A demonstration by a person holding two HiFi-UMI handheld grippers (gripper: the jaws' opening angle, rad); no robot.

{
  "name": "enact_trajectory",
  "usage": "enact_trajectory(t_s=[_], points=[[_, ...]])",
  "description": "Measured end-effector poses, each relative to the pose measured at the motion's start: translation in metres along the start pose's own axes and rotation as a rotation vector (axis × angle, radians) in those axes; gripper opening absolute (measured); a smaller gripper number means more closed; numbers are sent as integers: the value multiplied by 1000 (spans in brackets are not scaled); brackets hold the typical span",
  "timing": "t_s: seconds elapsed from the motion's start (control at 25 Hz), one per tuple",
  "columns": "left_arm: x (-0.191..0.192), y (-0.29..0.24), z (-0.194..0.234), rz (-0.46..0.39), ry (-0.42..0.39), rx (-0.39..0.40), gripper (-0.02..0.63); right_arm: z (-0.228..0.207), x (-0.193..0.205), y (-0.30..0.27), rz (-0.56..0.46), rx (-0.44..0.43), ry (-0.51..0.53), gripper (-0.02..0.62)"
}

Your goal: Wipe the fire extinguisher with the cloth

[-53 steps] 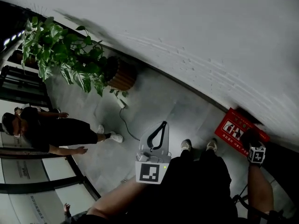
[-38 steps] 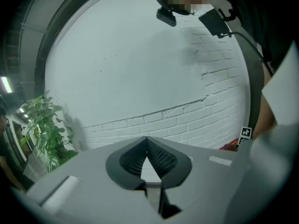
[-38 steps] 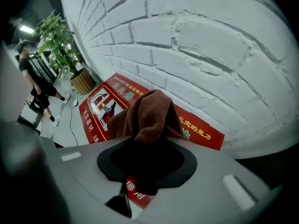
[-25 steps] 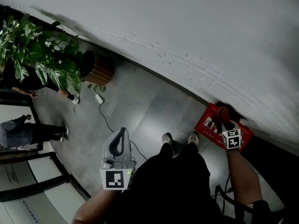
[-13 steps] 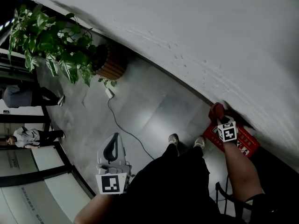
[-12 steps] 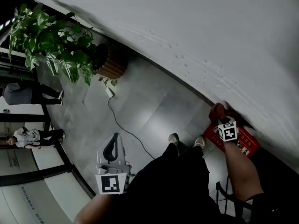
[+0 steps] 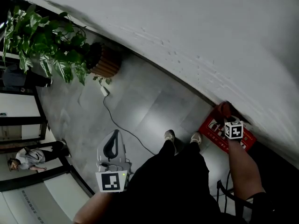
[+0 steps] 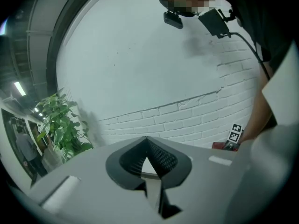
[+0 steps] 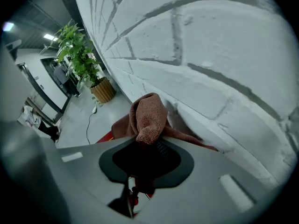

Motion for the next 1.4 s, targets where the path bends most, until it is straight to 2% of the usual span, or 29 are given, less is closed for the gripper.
enact_trajectory(t_s=[0.2,0.56,0.84,1.4], points=[[-10,-10,-15,-24,-16,51,0,-22,23,16,-3,14,-57,69],[-28,-33,-33,-63,-56,164,0,-53,81,48,-17,70,-223,69],[-46,-44,-63,-93,-121,264,0,-79,124,66,-5,113,-265,69],[-61,-48,-94,-134,-167,332,0,-114,192,96,-2,185,-442,69]])
Point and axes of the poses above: the fingertips, and each gripper's own axes: y backward along the fingers, z to its left, x out of its underside, the point moved 9 cm from there along y, backward along the fingers, and after that the axes turned 11 degrees about z, right-handed, at the moved point
